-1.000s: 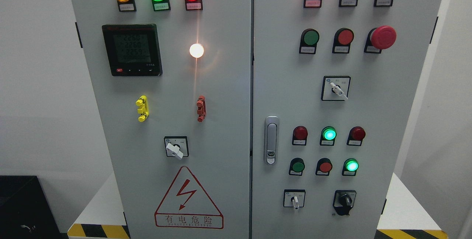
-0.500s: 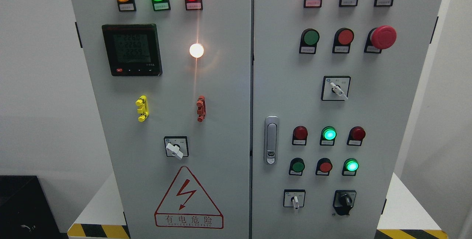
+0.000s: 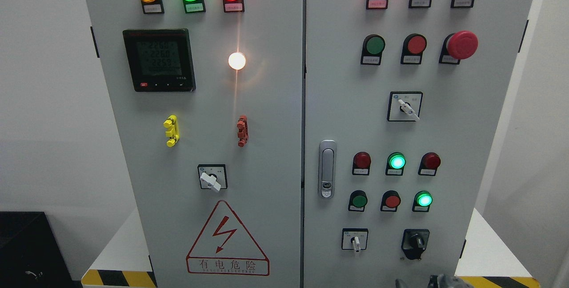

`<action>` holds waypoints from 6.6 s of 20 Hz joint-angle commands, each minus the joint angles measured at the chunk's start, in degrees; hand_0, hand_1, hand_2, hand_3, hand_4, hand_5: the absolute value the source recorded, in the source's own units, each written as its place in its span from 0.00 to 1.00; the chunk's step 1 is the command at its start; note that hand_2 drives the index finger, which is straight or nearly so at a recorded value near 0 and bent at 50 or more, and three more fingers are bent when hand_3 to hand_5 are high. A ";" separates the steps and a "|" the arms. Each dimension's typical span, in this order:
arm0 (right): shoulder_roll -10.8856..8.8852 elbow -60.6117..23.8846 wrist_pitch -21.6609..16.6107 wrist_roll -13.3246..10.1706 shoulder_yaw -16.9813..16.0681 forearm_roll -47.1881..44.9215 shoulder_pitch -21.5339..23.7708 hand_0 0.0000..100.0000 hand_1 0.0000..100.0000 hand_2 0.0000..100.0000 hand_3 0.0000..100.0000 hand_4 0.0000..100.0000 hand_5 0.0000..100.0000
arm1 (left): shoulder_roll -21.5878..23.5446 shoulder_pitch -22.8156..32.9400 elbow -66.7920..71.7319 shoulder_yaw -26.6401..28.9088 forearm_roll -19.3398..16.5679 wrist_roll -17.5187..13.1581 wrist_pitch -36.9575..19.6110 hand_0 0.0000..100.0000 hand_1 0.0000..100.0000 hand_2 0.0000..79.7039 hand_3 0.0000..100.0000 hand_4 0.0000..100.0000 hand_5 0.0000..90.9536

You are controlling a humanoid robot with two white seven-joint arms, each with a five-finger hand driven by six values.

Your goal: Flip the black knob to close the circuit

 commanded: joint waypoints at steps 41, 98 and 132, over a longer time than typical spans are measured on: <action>-2.86 3.22 0.38 1.64 -5.05 1.19 -6.77 0.00 0.05 0.83 0.99 0.87 0.96 | 0.06 1.23 -1.32 0.03 0.00 0.00 -0.02 0.12 0.56 0.00 0.00 0.00 0.00; -1.99 -1.78 -0.41 0.41 1.19 0.23 -2.12 0.00 0.06 0.80 0.97 0.85 0.93 | -0.03 1.23 -1.32 0.03 0.00 0.00 -0.02 0.12 0.56 0.00 0.00 0.00 0.00; -0.05 -14.80 -22.47 1.98 5.59 -69.55 20.39 0.00 0.02 0.02 0.11 0.02 0.00 | -0.03 1.23 -1.32 -0.06 0.00 0.00 -0.02 0.12 0.56 0.00 0.00 0.00 0.00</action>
